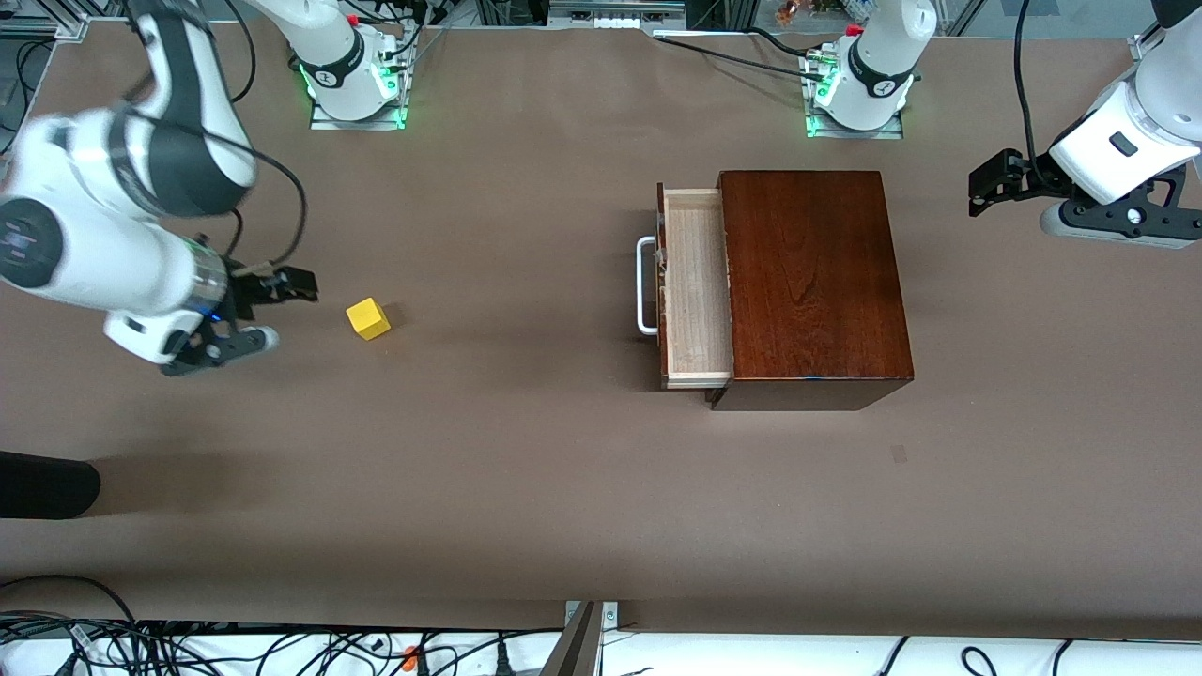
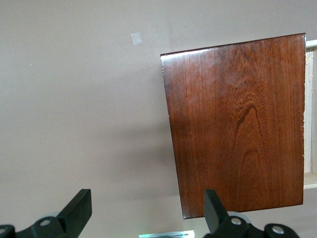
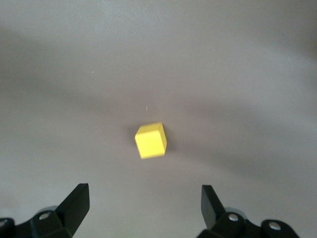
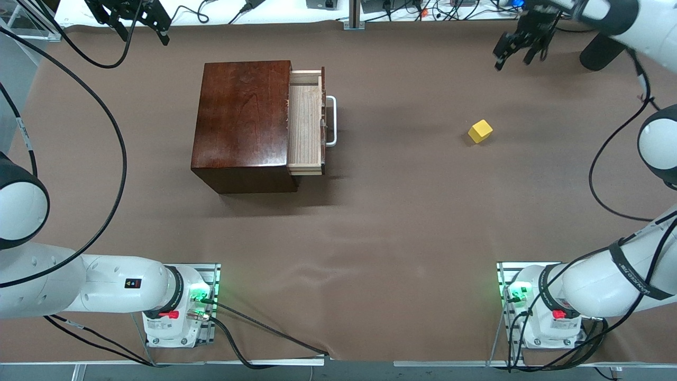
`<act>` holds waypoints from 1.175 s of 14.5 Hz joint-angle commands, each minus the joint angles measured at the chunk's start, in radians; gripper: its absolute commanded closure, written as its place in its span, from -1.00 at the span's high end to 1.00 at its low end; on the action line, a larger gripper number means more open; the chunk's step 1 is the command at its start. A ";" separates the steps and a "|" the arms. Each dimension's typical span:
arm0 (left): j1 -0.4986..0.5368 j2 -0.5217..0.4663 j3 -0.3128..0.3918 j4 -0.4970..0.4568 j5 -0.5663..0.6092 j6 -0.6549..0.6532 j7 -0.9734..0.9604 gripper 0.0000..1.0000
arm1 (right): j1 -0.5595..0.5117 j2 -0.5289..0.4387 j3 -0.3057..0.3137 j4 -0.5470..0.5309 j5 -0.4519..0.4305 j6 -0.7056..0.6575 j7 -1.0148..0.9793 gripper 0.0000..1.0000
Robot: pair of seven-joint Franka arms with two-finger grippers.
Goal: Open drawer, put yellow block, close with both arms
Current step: 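Reach the right gripper down to the yellow cube, then grasp the yellow cube with the right gripper and lift it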
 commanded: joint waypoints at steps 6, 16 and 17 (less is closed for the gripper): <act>0.008 0.001 0.000 0.020 -0.020 -0.023 0.018 1.00 | 0.003 -0.046 0.047 -0.431 0.017 0.465 -0.025 1.00; 0.008 0.001 0.000 0.020 -0.020 -0.023 0.017 1.00 | 0.003 0.039 0.052 -0.550 0.014 0.727 -0.092 1.00; 0.008 0.001 0.000 0.020 -0.020 -0.023 0.017 1.00 | 0.003 0.043 0.052 -0.555 0.014 0.736 -0.092 1.00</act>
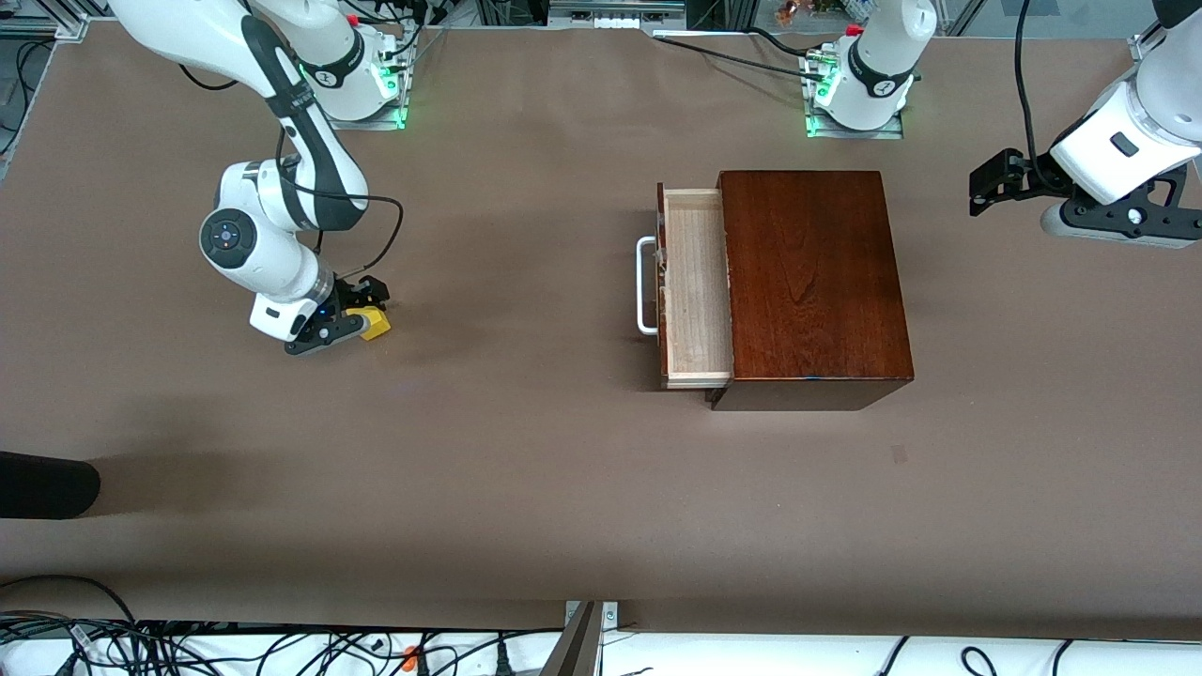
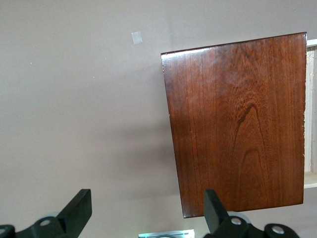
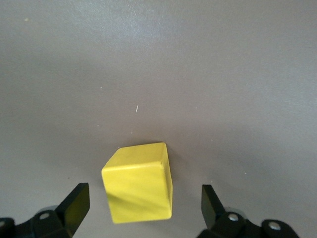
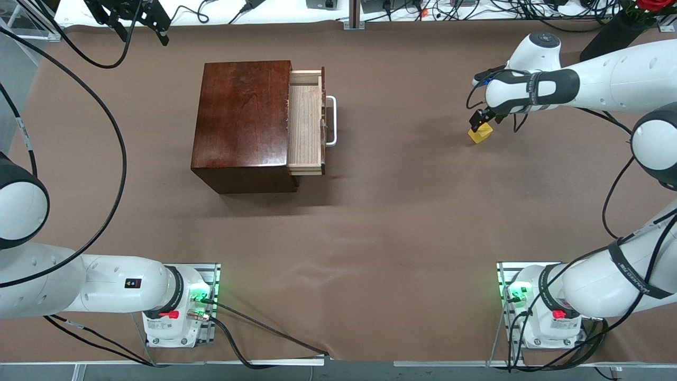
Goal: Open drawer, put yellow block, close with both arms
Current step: 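Grasp the yellow cube with the right gripper and lift it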
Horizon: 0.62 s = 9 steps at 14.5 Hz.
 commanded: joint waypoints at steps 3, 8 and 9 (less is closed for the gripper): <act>0.006 0.001 -0.001 0.022 -0.020 -0.020 0.017 1.00 | -0.001 0.021 0.011 -0.018 0.014 0.055 -0.022 0.78; 0.006 0.001 -0.001 0.020 -0.020 -0.020 0.017 1.00 | -0.001 0.019 0.017 -0.017 0.014 0.047 -0.024 -0.49; 0.006 0.001 -0.001 0.020 -0.020 -0.020 0.017 1.00 | -0.001 0.010 0.019 -0.012 0.012 0.044 -0.038 -0.70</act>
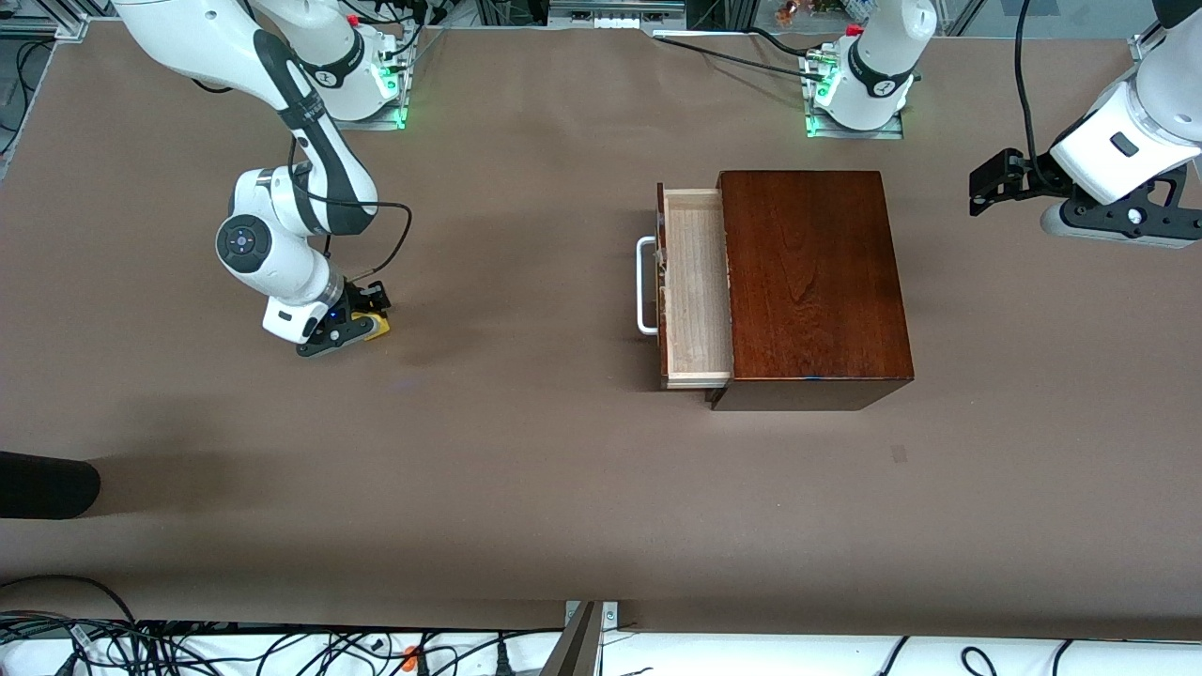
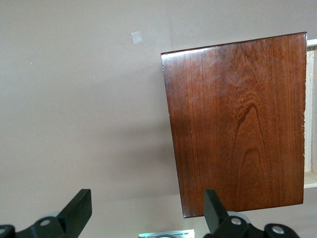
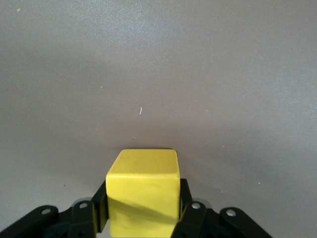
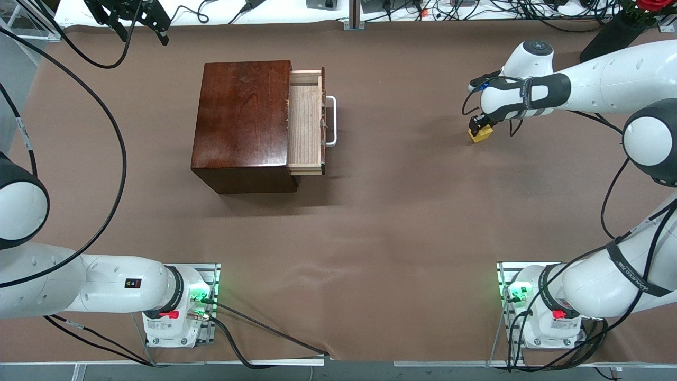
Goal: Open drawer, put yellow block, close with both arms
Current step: 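Grasp the yellow cube with the right gripper and lift it, then carry the yellow cube over the open drawer with the right gripper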
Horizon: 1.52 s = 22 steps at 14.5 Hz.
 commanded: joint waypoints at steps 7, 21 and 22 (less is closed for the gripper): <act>0.006 0.001 -0.001 0.022 -0.020 -0.021 0.015 1.00 | 0.002 -0.043 0.094 0.144 0.003 -0.068 -0.223 -0.71; 0.004 0.001 -0.002 0.022 -0.018 -0.027 0.015 1.00 | 0.356 0.097 0.105 0.769 -0.051 -0.558 -0.188 -0.69; 0.004 0.001 -0.002 0.022 -0.018 -0.027 0.015 1.00 | 0.396 0.145 0.105 0.840 -0.051 -0.563 -0.157 -0.69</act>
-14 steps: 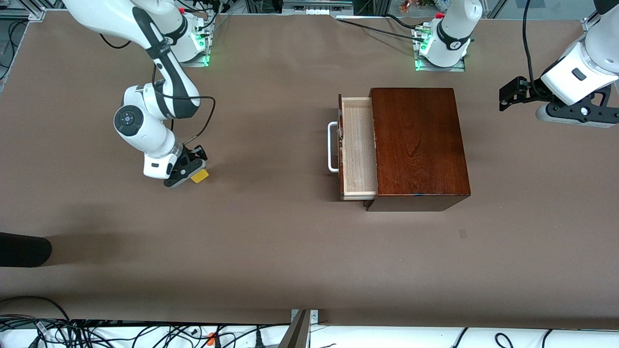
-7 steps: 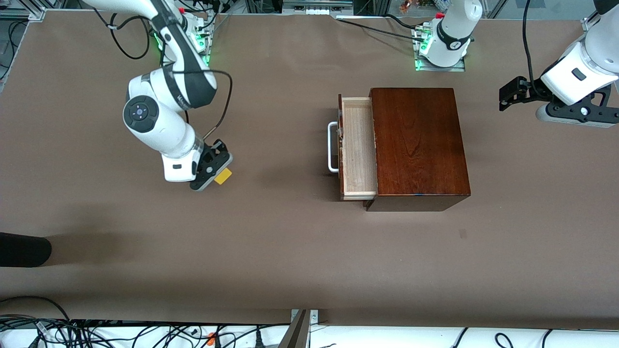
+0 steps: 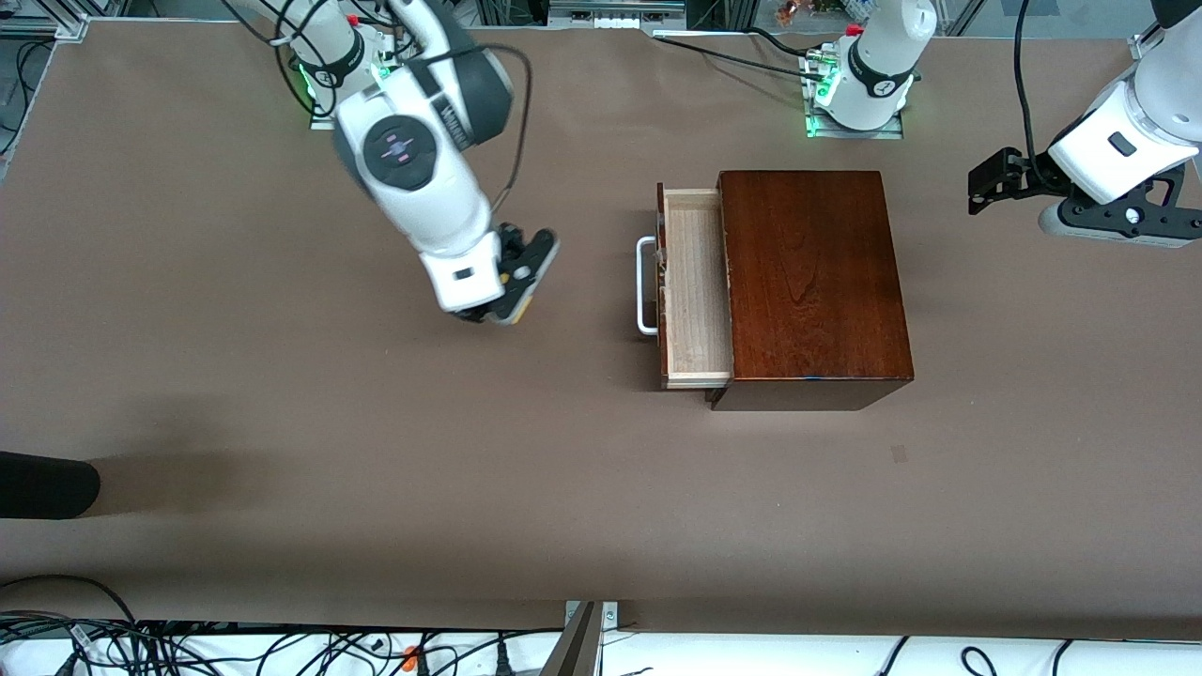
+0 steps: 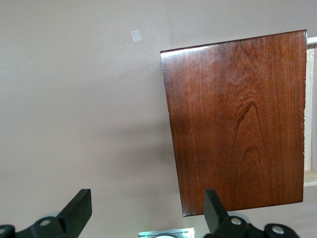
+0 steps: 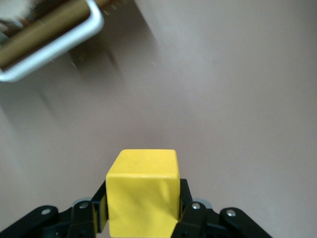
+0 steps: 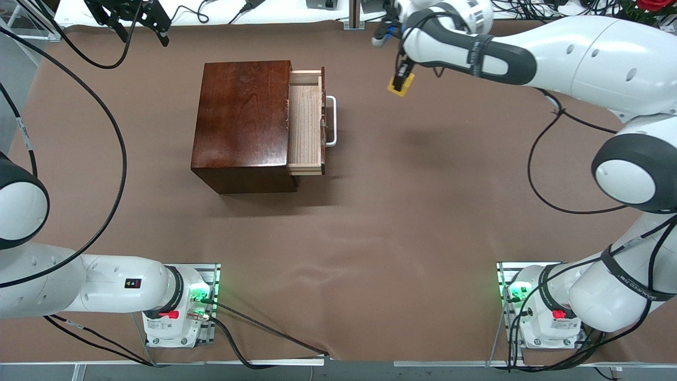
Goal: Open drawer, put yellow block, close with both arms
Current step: 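Carry the yellow cube over the open drawer with the right gripper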
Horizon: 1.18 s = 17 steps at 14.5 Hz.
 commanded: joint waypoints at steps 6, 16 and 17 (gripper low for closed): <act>0.005 0.001 -0.001 0.021 -0.018 -0.023 0.017 1.00 | 0.269 0.273 -0.017 0.401 -0.099 -0.038 0.085 -0.66; 0.005 0.001 -0.001 0.021 -0.018 -0.026 0.017 1.00 | 0.407 0.362 -0.020 0.498 -0.170 -0.046 0.087 -0.63; 0.005 0.001 -0.001 0.021 -0.018 -0.026 0.015 1.00 | 0.407 0.373 -0.020 0.509 -0.170 -0.045 0.085 -0.58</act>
